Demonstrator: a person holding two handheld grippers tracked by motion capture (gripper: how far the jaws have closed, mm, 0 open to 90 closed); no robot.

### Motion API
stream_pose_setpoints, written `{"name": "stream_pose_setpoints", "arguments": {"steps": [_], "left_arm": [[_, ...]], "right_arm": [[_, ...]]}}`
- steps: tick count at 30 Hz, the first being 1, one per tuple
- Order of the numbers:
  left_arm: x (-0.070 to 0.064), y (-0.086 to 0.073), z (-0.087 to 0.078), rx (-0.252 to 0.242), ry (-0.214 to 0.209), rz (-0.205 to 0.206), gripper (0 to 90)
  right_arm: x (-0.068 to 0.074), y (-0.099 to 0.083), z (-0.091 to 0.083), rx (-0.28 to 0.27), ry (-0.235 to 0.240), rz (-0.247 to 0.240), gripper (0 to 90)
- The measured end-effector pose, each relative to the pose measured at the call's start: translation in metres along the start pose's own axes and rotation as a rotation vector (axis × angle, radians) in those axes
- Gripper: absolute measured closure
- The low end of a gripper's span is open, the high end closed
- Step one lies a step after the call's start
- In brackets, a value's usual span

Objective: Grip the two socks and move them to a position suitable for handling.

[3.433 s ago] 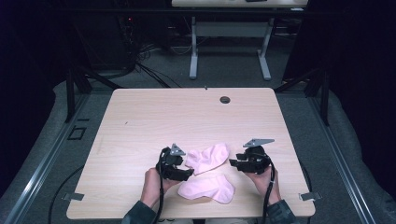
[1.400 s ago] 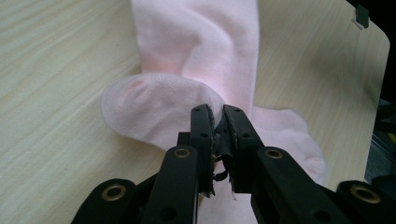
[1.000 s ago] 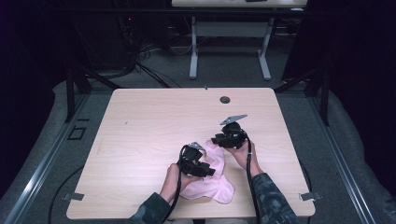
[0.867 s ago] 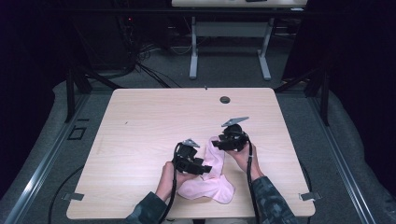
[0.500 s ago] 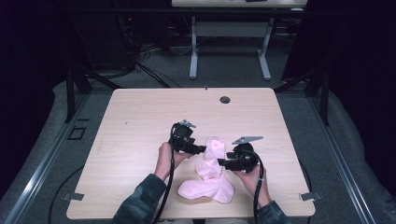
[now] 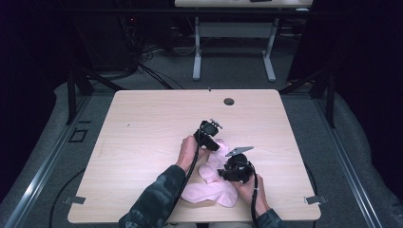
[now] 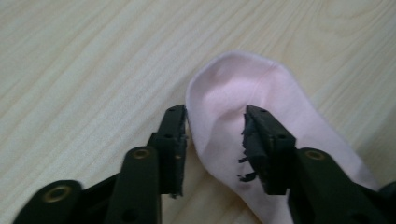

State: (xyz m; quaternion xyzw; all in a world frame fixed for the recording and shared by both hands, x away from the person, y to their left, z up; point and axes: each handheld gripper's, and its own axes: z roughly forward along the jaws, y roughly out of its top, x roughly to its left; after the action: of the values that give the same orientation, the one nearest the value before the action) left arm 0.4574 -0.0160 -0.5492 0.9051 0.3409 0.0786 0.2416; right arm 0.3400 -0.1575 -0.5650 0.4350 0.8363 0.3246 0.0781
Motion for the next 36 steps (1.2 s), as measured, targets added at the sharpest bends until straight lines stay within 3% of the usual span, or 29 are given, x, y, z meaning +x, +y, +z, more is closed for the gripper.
{"name": "stream_pose_setpoints", "arguments": {"steps": [8,11,12,14,17,21,24,29,31,36], "left_arm": [[-0.004,-0.002,0.004,0.002,0.033,0.044,87.3],[-0.006,-0.004,0.006,-0.008,0.042,0.047,88.8],[-0.006,-0.005,0.006,-0.011,0.04,0.046,89.0],[-0.005,-0.006,0.005,-0.017,0.042,0.042,89.2],[0.0,-0.012,0.002,-0.025,0.03,0.018,89.2],[0.01,-0.024,-0.004,-0.041,0.026,-0.029,89.2],[0.014,-0.031,-0.01,-0.049,0.029,-0.062,89.1],[0.015,-0.046,-0.02,-0.073,0.035,-0.111,88.9],[0.016,-0.052,-0.023,-0.085,0.039,-0.139,88.8],[0.017,-0.065,-0.031,-0.108,0.045,-0.171,88.2]], "right_arm": [[-0.001,-0.002,0.005,-0.014,-0.002,-0.031,82.4],[-0.004,-0.002,0.005,-0.013,0.002,-0.031,87.0],[-0.007,-0.001,0.003,0.006,-0.017,-0.044,87.7],[-0.01,-0.001,0.006,-0.023,0.007,-0.024,87.8],[-0.014,0.003,0.007,-0.015,-0.02,-0.038,87.5],[-0.024,0.01,0.009,-0.013,-0.03,-0.049,84.6],[-0.028,0.014,0.011,-0.015,-0.063,-0.078,80.7],[-0.03,0.018,0.014,-0.012,-0.071,-0.1,76.4],[-0.03,0.02,0.014,-0.005,-0.096,-0.12,73.5],[-0.026,0.018,0.003,-0.03,-0.069,-0.064,55.7]]}}
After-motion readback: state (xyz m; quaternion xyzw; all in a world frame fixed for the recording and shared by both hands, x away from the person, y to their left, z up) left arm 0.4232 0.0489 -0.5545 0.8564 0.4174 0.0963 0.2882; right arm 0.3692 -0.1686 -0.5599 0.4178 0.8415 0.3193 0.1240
